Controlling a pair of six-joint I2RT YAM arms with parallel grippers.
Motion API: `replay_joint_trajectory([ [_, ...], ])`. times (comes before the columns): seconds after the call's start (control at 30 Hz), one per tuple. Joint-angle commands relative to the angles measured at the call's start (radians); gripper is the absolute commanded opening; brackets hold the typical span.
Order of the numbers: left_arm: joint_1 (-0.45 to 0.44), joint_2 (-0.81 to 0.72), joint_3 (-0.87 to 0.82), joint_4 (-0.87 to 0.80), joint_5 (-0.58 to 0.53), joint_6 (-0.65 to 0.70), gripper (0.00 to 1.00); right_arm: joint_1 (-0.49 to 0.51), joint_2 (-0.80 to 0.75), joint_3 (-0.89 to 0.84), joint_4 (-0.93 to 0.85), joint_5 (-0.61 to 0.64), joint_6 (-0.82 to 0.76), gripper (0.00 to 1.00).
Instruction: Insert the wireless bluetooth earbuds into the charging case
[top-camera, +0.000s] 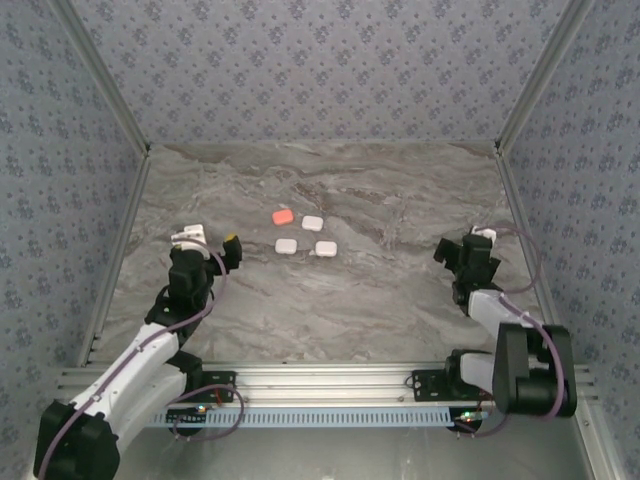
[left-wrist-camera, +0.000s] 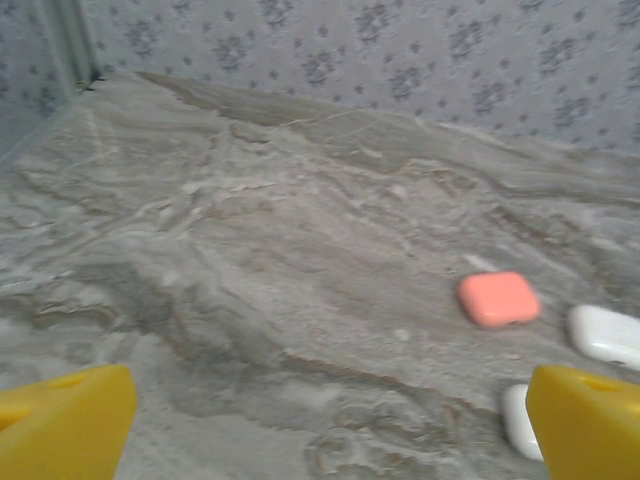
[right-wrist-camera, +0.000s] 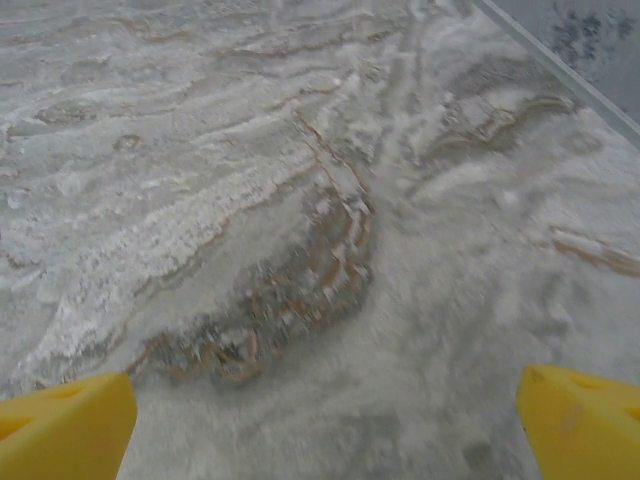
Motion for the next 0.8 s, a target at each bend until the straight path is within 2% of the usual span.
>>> replay_joint_trajectory([
  [0.0, 0.029, -0.009, -0.02, 0.077, -0.067, 0.078, 0.99, -0.007, 0.076, 0.015, 0.259, -0.064, -0.089, 1.0],
  [0.13, 0.089, 0.013, -0.031, 0.11, -0.072, 0.101, 0.99, -0.003, 0.145, 0.051, 0.296, -0.152, -0.184, 1.0],
  [0.27, 0.146, 0.077, -0.049, 0.213, -0.076, 0.16, 0.99, 0.004, 0.251, 0.023, 0.451, -0.225, -0.23, 1.0],
  [0.33, 0.183, 0.139, -0.055, 0.275, -0.056, 0.178, 0.99, 0.015, 0.308, 0.032, 0.489, -0.226, -0.244, 1.0],
  [0.4, 0.21, 0.207, -0.061, 0.352, -0.006, 0.188, 0.99, 0.028, 0.302, 0.041, 0.458, -0.216, -0.258, 1.0],
  [0.6, 0.222, 0.493, -0.099, 0.729, 0.067, 0.307, 0.99, 0.031, 0.302, 0.048, 0.445, -0.211, -0.259, 1.0],
  [0.77, 0.232, 0.667, -0.058, 0.818, 0.127, 0.345, 0.99, 0.032, 0.302, 0.047, 0.448, -0.209, -0.26, 1.0],
])
